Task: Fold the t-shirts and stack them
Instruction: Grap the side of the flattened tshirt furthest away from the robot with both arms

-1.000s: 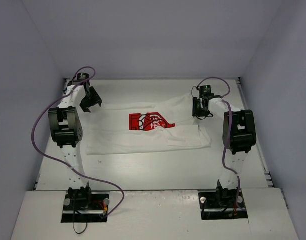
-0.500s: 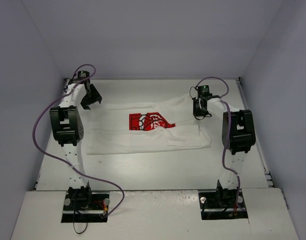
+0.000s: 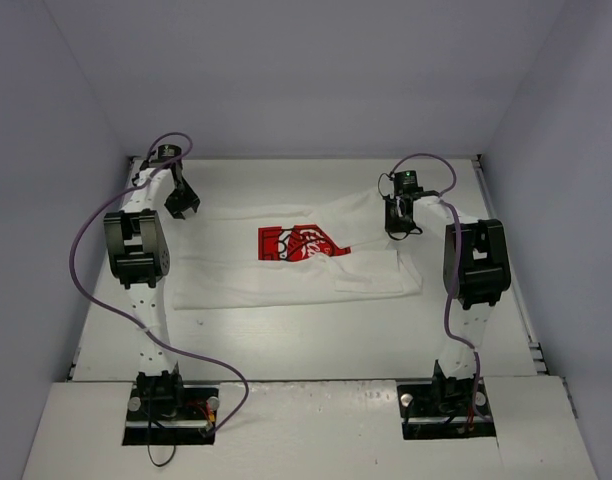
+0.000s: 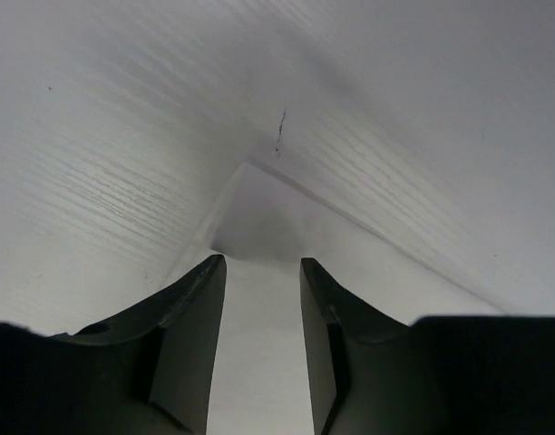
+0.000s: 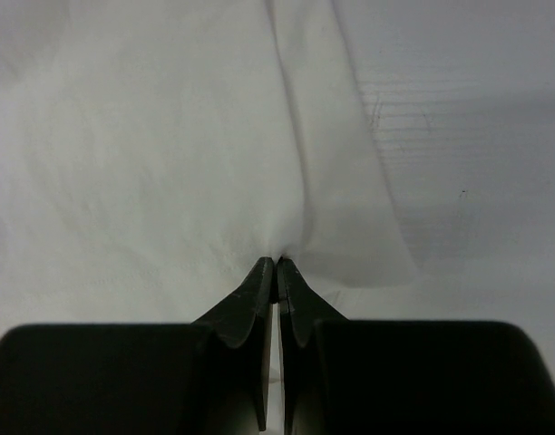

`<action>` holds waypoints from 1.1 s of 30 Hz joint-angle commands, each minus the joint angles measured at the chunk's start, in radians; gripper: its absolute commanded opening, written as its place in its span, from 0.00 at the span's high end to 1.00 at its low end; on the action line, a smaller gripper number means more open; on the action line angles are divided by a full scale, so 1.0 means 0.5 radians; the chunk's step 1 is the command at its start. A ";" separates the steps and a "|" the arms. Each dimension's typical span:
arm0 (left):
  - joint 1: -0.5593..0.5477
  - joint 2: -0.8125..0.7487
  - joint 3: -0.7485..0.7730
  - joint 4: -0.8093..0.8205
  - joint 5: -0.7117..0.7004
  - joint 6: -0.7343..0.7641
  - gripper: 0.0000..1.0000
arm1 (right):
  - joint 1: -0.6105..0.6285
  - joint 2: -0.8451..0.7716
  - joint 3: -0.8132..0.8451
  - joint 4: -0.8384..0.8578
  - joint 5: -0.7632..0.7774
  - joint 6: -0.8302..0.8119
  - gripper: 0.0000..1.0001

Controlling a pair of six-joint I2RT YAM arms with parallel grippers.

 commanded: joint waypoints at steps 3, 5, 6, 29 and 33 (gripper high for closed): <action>0.030 -0.054 0.138 0.007 -0.067 -0.021 0.70 | 0.013 -0.086 0.070 0.043 0.019 -0.026 1.00; 0.047 -0.045 0.127 0.004 -0.050 -0.038 0.71 | 0.013 -0.085 0.070 0.043 0.019 -0.026 1.00; 0.048 -0.053 0.116 0.006 -0.050 -0.049 0.70 | 0.013 -0.083 0.070 0.043 0.019 -0.031 1.00; 0.088 0.038 0.176 0.010 0.006 -0.084 0.86 | 0.010 -0.067 0.067 0.043 0.015 -0.047 1.00; 0.088 0.029 0.229 0.013 0.007 -0.044 0.92 | 0.010 -0.067 0.067 0.040 0.013 -0.047 1.00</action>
